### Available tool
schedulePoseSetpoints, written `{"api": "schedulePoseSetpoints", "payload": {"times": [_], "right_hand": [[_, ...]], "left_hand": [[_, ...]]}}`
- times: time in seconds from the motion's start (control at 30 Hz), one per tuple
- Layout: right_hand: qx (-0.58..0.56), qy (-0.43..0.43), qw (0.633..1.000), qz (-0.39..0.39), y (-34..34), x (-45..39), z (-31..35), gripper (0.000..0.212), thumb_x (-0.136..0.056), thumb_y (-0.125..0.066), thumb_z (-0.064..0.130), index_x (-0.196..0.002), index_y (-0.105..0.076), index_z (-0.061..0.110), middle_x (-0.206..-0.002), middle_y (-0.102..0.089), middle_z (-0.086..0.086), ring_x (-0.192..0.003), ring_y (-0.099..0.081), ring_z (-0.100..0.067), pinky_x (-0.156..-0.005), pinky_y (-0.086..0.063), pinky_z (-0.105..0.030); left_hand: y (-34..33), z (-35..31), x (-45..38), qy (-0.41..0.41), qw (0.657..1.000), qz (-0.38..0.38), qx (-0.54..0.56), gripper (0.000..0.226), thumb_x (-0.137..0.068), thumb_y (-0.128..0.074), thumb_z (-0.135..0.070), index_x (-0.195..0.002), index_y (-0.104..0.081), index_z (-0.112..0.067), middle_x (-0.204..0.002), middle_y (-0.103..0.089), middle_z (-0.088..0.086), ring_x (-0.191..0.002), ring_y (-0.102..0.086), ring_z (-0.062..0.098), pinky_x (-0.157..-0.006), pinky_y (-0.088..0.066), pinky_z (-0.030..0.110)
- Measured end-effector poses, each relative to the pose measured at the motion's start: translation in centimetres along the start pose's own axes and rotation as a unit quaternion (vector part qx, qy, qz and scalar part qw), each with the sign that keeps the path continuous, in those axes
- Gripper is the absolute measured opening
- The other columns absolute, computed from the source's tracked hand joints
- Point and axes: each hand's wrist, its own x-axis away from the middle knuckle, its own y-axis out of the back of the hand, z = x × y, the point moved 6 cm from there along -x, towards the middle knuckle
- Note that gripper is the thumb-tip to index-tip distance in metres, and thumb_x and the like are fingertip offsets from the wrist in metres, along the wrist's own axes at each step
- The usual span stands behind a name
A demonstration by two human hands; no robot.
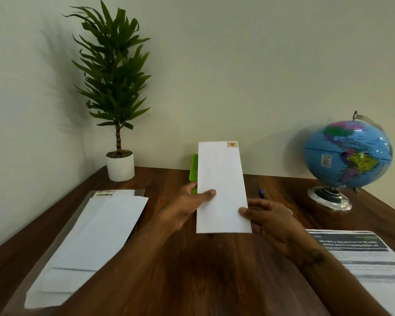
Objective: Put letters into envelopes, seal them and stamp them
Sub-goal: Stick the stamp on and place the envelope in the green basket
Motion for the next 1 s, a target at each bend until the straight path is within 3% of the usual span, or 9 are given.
{"api": "schedulePoseSetpoints", "payload": {"times": [0.13,0.27,0.33,0.4,0.47,0.57,0.7,0.83,1.0], "right_hand": [[0.030,0.050,0.998,-0.030,-0.9,-3.4,3.7,0.035,-0.084,-0.079,0.003,-0.118,-0.069,0.002,-0.119,-0.074,-0.017,-0.105,-0.075,-0.036,-0.092,-0.062,-0.054],[0.022,0.051,0.997,-0.053,-2.6,-8.1,6.7,0.044,-0.085,-0.075,-0.012,-0.126,-0.060,-0.014,-0.122,-0.069,-0.030,-0.113,-0.070,-0.042,-0.103,-0.056,-0.051],[0.039,0.025,0.998,-0.048,-3.4,-10.1,7.4,0.027,-0.086,-0.071,-0.016,-0.113,-0.064,-0.018,-0.122,-0.067,-0.031,-0.106,-0.071,-0.039,-0.105,-0.054,-0.045],[0.056,-0.014,0.998,-0.024,-4.1,-11.8,7.5,0.004,-0.091,-0.063,-0.018,-0.095,-0.063,-0.016,-0.109,-0.066,-0.032,-0.075,-0.073,-0.027,-0.087,-0.062,-0.033],[0.066,-0.029,0.997,-0.010,-4.3,-13.8,7.3,0.011,-0.094,-0.056,-0.019,-0.085,-0.060,-0.016,-0.093,-0.062,-0.028,-0.052,-0.072,-0.020,-0.061,-0.063,-0.025],[0.131,-0.017,0.990,-0.055,-4.2,-16.0,7.0,0.009,-0.090,-0.065,-0.018,-0.097,-0.063,-0.022,-0.099,-0.063,-0.028,-0.076,-0.072,-0.029,-0.074,-0.065,-0.033],[0.357,0.031,0.923,-0.142,-3.9,-17.8,6.9,0.037,-0.078,-0.088,0.005,-0.105,-0.067,-0.009,-0.103,-0.071,-0.021,-0.083,-0.067,-0.027,-0.058,-0.049,-0.027],[0.420,0.077,0.891,-0.156,-3.9,-17.9,6.5,0.038,-0.080,-0.085,0.013,-0.111,-0.070,-0.003,-0.113,-0.072,-0.022,-0.107,-0.068,-0.032,-0.073,-0.051,-0.030],[0.461,0.187,0.854,-0.153,-4.4,-16.9,6.4,0.015,-0.089,-0.073,0.009,-0.095,-0.074,-0.005,-0.098,-0.074,-0.022,-0.097,-0.069,-0.034,-0.074,-0.056,-0.036]], "left_hand": [[-0.4,0.1,-0.4,0.106,0.986,0.121,0.051,0.043,-0.087,-0.076,-0.011,-0.125,-0.054,-0.011,-0.108,-0.074,0.018,-0.089,-0.075,0.029,-0.074,-0.064,0.039],[1.3,-2.4,-4.6,0.046,0.996,0.022,0.075,0.054,-0.089,-0.069,0.005,-0.137,-0.045,0.005,-0.087,-0.071,0.019,-0.060,-0.072,0.017,-0.056,-0.061,0.026],[1.8,-3.2,-6.5,0.030,0.996,-0.011,0.079,0.061,-0.089,-0.068,0.007,-0.142,-0.038,0.001,-0.085,-0.070,0.019,-0.057,-0.071,0.017,-0.055,-0.061,0.027],[2.2,-3.3,-8.1,0.021,0.997,-0.025,0.069,0.063,-0.090,-0.068,0.006,-0.144,-0.036,-0.004,-0.081,-0.070,0.019,-0.054,-0.070,0.016,-0.055,-0.061,0.027],[2.5,-2.8,-9.2,0.016,0.998,-0.032,0.057,0.059,-0.091,-0.067,0.004,-0.142,-0.039,-0.005,-0.077,-0.070,0.018,-0.051,-0.069,0.015,-0.052,-0.060,0.026],[2.9,-1.5,-10.6,0.003,0.999,-0.046,0.021,0.050,-0.092,-0.068,0.001,-0.136,-0.045,-0.002,-0.075,-0.069,0.018,-0.047,-0.068,0.012,-0.051,-0.059,0.024],[3.5,-0.1,-12.2,-0.021,0.991,-0.077,-0.106,0.039,-0.096,-0.064,-0.004,-0.131,-0.046,-0.001,-0.068,-0.063,0.014,-0.041,-0.060,0.012,-0.042,-0.052,0.023],[4.1,0.0,-12.8,-0.106,0.946,-0.125,-0.279,0.025,-0.095,-0.068,-0.022,-0.116,-0.062,-0.007,-0.056,-0.062,0.001,-0.035,-0.057,0.003,-0.036,-0.040,0.012],[4.3,-0.8,-12.4,-0.179,0.836,-0.200,-0.479,0.029,-0.087,-0.070,-0.053,-0.097,-0.078,-0.027,-0.084,-0.074,-0.002,-0.080,-0.068,0.015,-0.063,-0.037,0.024]]}}
